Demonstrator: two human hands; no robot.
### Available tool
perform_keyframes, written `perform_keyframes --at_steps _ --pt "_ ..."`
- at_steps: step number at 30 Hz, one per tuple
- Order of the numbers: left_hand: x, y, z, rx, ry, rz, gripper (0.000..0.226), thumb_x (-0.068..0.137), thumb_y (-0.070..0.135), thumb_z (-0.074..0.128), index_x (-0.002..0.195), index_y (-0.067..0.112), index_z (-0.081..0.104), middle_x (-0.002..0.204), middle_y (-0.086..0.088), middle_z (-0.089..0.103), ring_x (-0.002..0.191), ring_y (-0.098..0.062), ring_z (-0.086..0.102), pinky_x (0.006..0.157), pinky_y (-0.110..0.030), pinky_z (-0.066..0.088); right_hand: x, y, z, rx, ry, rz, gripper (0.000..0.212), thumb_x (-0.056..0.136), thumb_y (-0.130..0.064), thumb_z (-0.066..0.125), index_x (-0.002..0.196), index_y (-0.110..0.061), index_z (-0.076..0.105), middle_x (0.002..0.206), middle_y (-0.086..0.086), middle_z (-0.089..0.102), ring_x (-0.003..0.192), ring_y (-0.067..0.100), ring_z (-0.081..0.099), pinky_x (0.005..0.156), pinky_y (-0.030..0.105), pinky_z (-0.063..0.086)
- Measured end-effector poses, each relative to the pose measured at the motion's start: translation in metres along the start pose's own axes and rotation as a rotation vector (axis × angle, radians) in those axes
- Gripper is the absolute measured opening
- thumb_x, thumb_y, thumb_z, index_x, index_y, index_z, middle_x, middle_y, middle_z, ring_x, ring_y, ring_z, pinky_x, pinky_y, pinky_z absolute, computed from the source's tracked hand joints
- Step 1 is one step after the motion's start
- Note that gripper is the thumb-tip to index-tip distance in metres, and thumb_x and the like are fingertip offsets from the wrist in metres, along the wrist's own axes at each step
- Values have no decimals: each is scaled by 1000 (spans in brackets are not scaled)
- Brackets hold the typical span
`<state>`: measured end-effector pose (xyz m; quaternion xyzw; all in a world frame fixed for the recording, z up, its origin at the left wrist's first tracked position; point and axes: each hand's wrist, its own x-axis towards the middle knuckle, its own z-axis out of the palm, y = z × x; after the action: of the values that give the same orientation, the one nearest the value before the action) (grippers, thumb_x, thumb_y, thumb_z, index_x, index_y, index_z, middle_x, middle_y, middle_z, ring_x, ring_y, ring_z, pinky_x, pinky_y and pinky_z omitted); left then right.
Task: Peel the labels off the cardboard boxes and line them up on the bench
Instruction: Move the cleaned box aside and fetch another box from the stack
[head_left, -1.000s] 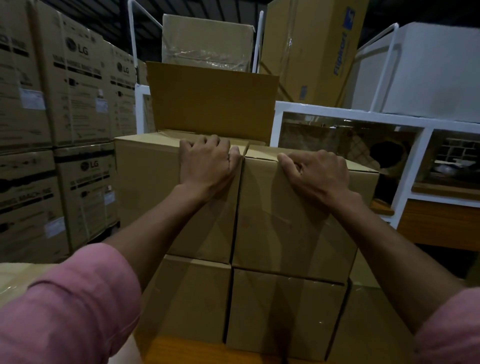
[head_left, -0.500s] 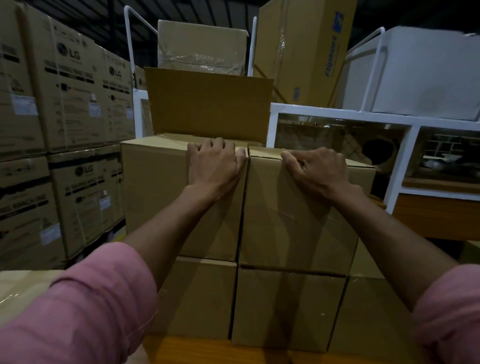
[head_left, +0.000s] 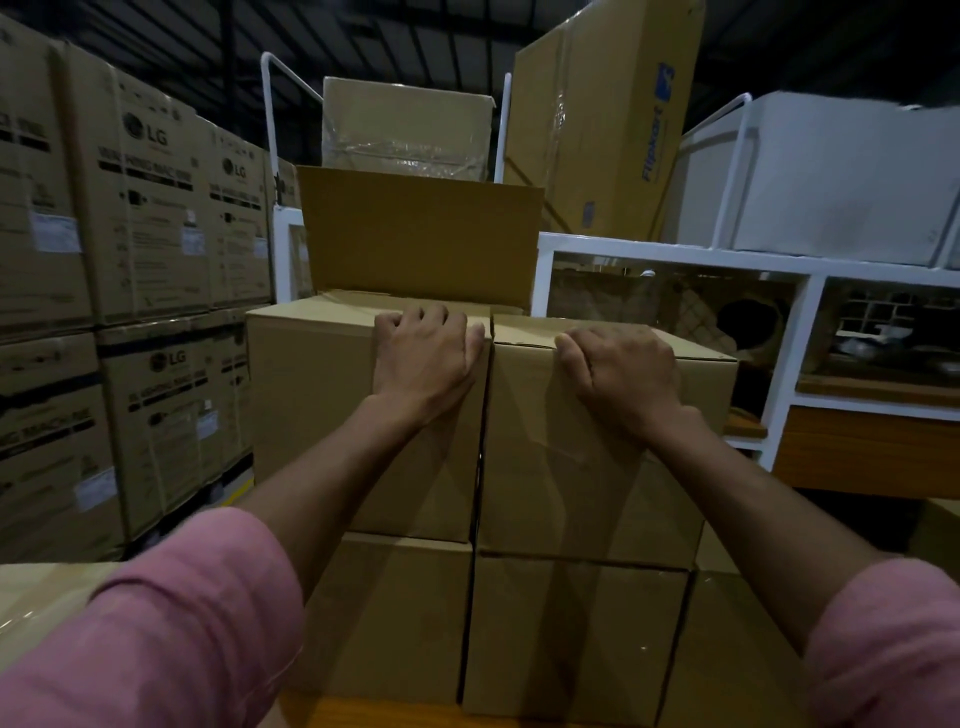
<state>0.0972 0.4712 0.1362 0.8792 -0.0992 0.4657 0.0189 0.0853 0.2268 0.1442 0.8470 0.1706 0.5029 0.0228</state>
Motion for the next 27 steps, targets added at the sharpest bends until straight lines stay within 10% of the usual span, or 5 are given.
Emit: perform_keyframes --at_steps 8,17,27 --pt "-2 3 -15 -33 -73 86 74 97 58 3 122 20 62 128 -6 65 122 -26 56 103 -49 34 5 -1 -14 165 -83 32 61 107 -51 20 120 -17 68 118 6 73 107 26 67 94 43 46" --pt "-92 123 -24 -325 239 234 50 93 39 52 136 14 58 147 -9 51 136 -31 42 105 -47 35 -85 -16 -41 214 250 142 36 104 -29 43 119 -9 67 122 10 69 119 30 58 98 49 44" --pt "-184 280 31 -570 -140 367 49 93 44 51 136 19 52 151 -7 40 142 -30 32 110 -49 40 -277 76 -43 108 -41 386 39 106 -31 37 113 -10 70 114 10 70 106 31 63 87 48 49"
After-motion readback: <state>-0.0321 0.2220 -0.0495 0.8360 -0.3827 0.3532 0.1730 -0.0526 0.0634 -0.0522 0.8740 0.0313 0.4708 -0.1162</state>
